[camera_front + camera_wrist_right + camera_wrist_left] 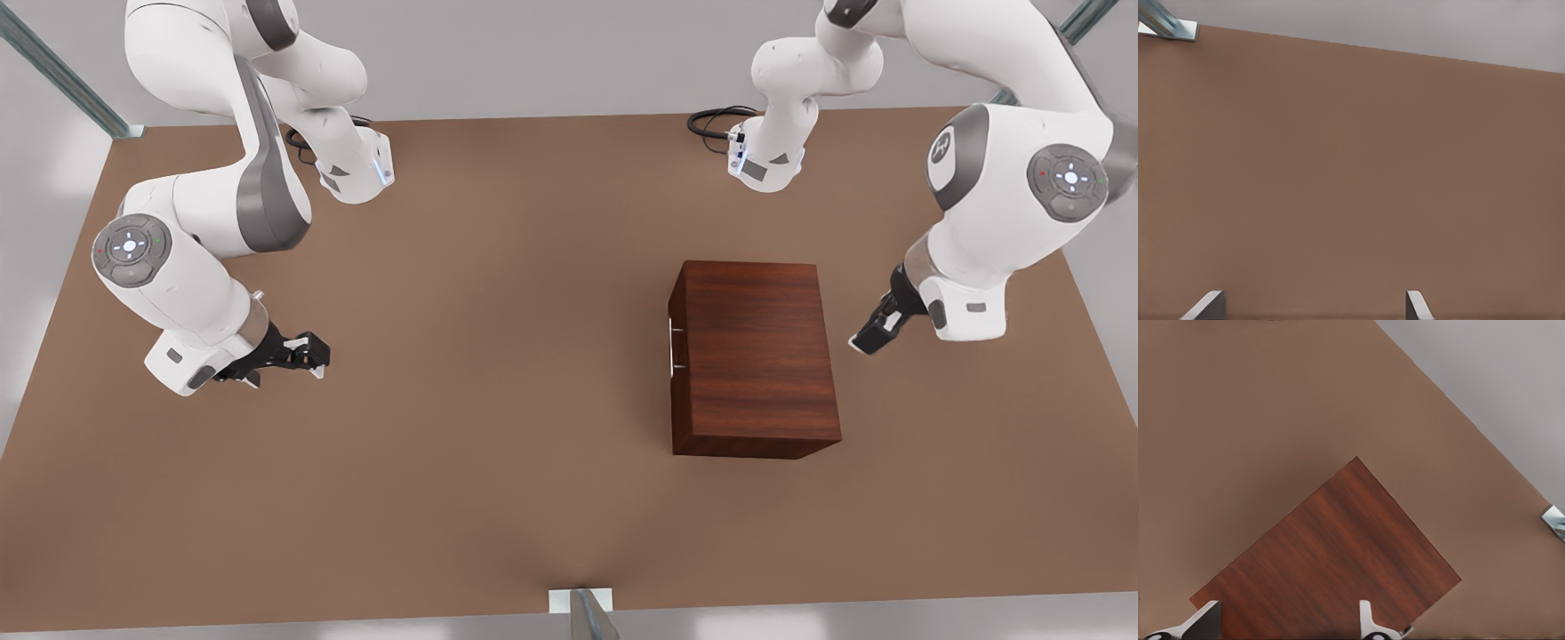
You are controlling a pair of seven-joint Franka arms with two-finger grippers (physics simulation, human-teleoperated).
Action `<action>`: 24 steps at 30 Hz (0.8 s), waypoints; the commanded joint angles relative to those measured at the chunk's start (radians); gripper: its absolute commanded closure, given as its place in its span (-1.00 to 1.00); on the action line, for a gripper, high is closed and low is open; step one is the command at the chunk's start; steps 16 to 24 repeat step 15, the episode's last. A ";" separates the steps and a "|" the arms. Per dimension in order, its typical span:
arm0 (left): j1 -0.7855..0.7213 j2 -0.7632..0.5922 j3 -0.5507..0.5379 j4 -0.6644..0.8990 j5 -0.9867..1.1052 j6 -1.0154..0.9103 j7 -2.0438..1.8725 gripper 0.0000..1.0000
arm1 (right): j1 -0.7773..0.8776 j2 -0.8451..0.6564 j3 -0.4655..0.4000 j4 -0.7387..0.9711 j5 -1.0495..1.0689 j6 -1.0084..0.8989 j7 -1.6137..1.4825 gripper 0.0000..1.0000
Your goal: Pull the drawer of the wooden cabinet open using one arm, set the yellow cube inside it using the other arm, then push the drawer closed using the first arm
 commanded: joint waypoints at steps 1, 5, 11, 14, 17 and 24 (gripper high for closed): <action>0.001 -0.002 -0.001 0.000 0.006 -0.034 0.868 -1.00 | 0.001 -0.001 0.000 0.001 0.001 -0.001 0.000 -1.00; -0.008 0.025 0.000 0.007 0.009 -0.036 0.903 -1.00 | 0.001 -0.001 0.000 0.002 0.000 -0.001 0.003 -1.00; -0.006 0.031 0.000 0.007 0.009 -0.036 0.905 -1.00 | 0.001 -0.001 0.002 0.004 0.000 -0.001 0.008 -1.00; -0.006 0.031 0.000 0.007 0.009 -0.036 0.903 -1.00 | 0.001 -0.001 0.002 0.004 0.000 -0.001 0.008 -1.00; -0.006 0.031 0.000 0.007 0.009 -0.036 0.905 -1.00 | 0.001 -0.001 0.002 0.004 0.000 -0.001 0.006 -1.00; -0.006 0.031 0.000 0.007 0.009 -0.036 0.905 -1.00 | 0.001 -0.001 0.002 0.004 0.000 -0.001 0.006 -1.00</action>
